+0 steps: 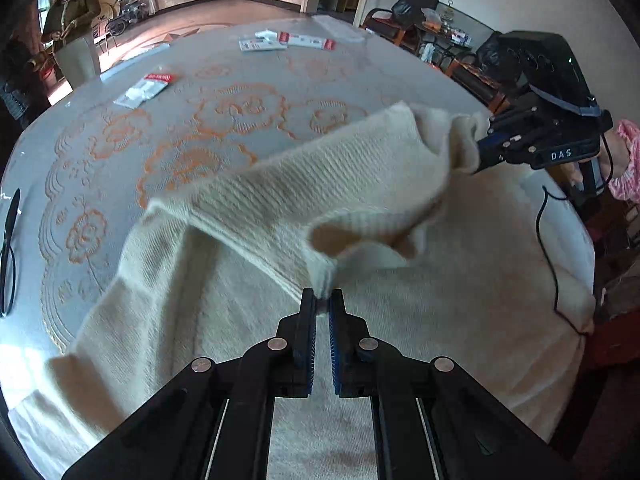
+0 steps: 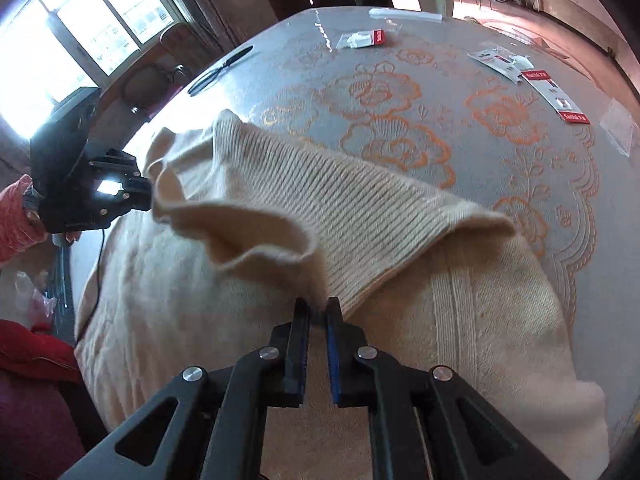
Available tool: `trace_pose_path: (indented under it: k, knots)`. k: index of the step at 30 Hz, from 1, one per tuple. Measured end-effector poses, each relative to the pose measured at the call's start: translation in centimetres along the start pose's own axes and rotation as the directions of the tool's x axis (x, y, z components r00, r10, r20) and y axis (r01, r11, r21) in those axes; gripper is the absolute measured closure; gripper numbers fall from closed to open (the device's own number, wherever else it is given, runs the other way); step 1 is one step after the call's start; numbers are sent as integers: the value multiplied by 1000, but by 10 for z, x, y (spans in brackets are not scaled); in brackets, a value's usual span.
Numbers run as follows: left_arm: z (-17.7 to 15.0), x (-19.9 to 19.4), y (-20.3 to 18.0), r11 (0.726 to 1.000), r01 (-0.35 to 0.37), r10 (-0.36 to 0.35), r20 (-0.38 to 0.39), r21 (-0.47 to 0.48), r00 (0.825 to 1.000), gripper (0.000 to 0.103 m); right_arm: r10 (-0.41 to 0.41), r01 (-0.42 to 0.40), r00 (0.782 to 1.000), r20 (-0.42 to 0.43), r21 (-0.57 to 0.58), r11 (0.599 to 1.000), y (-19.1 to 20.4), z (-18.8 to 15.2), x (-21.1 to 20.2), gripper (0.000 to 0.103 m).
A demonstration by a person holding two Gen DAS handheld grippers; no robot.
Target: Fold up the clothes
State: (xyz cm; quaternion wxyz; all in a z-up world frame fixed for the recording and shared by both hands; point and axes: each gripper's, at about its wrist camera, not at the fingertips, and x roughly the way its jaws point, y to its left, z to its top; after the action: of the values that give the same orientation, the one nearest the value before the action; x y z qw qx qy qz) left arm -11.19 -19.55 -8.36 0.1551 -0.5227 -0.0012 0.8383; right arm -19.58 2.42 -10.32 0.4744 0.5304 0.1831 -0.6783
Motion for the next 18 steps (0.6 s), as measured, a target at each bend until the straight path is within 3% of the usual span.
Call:
trace_pose_path:
  k: [2, 7, 9, 11, 13, 15, 18]
  knots:
    - [-15, 5, -5, 1000, 8, -8, -13, -15, 1000, 91, -7, 6, 1000, -26, -16, 1000, 6, -12, 5, 85]
    - [-34, -15, -6, 999, -25, 25, -6, -34, 1000, 85, -27, 21, 995, -96, -66, 998, 20, -42, -12, 84]
    - [-33, -29, -4, 997, -57, 58, 14, -48, 998, 85, -49, 43, 996, -73, -78, 996, 23, -43, -26, 84]
    - [-18, -39, -4, 992, -112, 116, 61, -64, 991, 82, -63, 62, 998, -12, -56, 997, 22, -26, -34, 84]
    - [5, -37, -8, 983, -167, 173, 88, -78, 981, 70, -77, 79, 996, 49, -32, 996, 21, -8, -42, 82]
    - [31, -27, -14, 973, -213, 221, 105, -83, 970, 55, -129, 129, 990, 60, -11, 992, 20, 15, -31, 81]
    - [61, 3, -28, 958, -280, 285, 103, -54, 953, 54, -165, 165, 986, 30, 4, 986, 22, 45, -4, 81]
